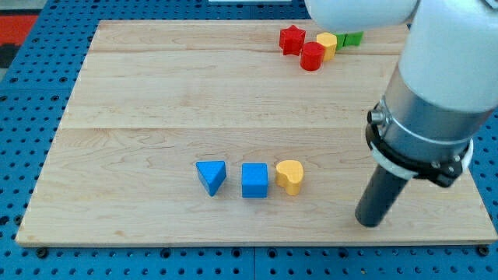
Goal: Place the blue cube to the top of the blue triangle
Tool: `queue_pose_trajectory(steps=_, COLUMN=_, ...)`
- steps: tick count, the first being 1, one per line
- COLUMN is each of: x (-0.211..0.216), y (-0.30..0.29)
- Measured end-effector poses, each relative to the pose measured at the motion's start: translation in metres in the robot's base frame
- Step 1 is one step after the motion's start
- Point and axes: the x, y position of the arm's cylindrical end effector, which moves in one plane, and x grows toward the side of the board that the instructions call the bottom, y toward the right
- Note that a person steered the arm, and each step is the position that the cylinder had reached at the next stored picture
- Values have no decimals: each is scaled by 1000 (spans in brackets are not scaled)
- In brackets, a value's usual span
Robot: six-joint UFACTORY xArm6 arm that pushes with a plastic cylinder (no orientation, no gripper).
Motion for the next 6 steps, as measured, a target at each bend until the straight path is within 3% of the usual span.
queue_pose_trajectory(steps=1, x=4, y=-35)
queue_pose_trajectory(steps=3, x=-42, y=-75)
queue_pose_trajectory(steps=4, x=-31, y=-104)
queue_pose_trajectory(steps=6, x=-93, y=-198)
